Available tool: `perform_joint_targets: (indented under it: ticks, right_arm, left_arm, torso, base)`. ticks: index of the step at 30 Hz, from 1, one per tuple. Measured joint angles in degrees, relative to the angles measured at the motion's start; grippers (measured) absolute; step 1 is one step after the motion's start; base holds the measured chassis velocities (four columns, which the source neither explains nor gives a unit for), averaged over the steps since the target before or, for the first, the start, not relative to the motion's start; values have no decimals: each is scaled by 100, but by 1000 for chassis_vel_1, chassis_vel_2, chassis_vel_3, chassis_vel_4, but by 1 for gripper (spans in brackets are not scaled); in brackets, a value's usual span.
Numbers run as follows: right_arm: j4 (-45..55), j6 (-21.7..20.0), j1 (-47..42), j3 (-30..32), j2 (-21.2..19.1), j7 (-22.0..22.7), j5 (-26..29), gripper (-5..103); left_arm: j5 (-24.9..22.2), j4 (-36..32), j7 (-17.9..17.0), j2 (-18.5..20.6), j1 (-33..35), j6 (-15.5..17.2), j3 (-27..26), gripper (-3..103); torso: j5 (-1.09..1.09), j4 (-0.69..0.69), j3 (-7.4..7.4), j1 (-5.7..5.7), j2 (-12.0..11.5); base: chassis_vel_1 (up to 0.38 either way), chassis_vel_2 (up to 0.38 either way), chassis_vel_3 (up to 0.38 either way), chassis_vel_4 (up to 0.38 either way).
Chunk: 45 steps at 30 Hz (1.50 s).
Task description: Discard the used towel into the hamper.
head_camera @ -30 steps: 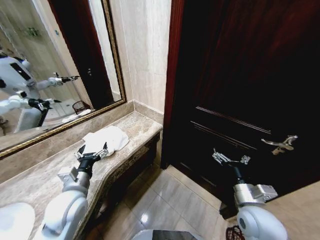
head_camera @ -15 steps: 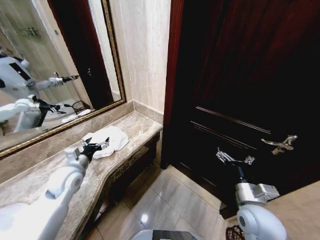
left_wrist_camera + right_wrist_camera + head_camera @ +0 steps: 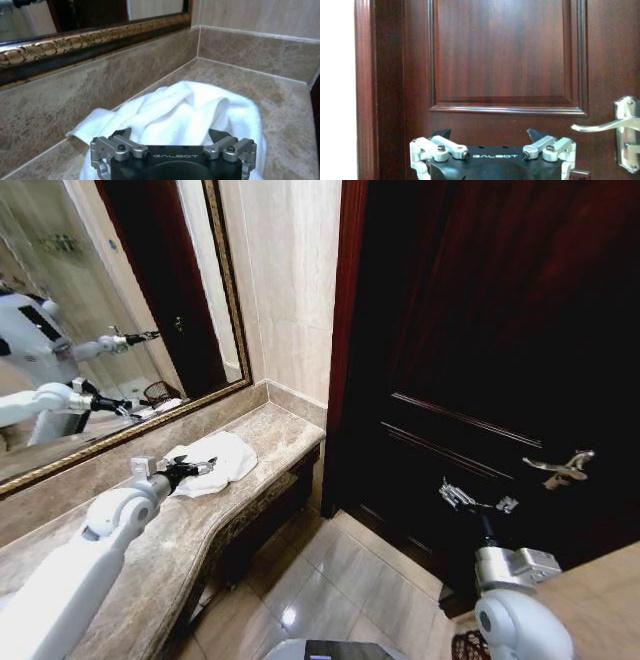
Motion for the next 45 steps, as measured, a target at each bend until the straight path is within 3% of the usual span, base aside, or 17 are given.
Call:
perform_joint_targets:
  ticks: [2, 11, 21, 32, 38, 41, 43, 45]
  right_arm:
    - [-92, 37, 56, -24, 22, 56, 11, 100]
    - [-60, -97, 188, -104, -135, 142, 34, 100]
    - [-10, -112, 159, -96, -200, 177, 32, 100]
    - [81, -96, 148, -162, -136, 293, 135, 100]
    - [138, -123, 157, -135, -197, 351, 228, 100]
    - [157, -124, 128, -137, -177, 352, 223, 100]
    - [160, -123, 120, -138, -167, 351, 220, 100]
    - [167, -120, 101, -140, -149, 347, 209, 100]
  left_arm:
    - [56, 389, 263, 51, -228, -62, 135, 100]
    - [64, 1167, 406, 36, -1131, -189, 875, 100]
    - [190, 1328, 489, -150, -1273, -204, 1135, 100]
    - [233, 1293, 466, -100, -1253, -106, 1154, 103]
    - [236, 1308, 453, -83, -1228, -98, 1121, 86]
    - [245, 1294, 451, -83, -1150, -156, 1072, 70]
    - [246, 1287, 451, -83, -1132, -164, 1057, 70]
    - [247, 1282, 454, -80, -1090, -184, 1023, 59]
  torso:
    - [0, 1, 0, 0, 0]
    - [0, 0, 0, 0, 0]
    - [1, 0, -1, 0, 0]
    - [-1, -1, -1, -1, 0]
    - [0, 0, -1, -1, 0]
    - [1, 0, -1, -1, 0]
    - [1, 0, -1, -1, 0]
    - [1, 0, -1, -1, 0]
  base:
    - [0, 0, 0, 0]
    - [0, 0, 0, 0]
    - [0, 0, 0, 0]
    - [0, 0, 0, 0]
    - [0, 0, 0, 0]
    - [0, 0, 0, 0]
    - [0, 0, 0, 0]
    - [0, 0, 0, 0]
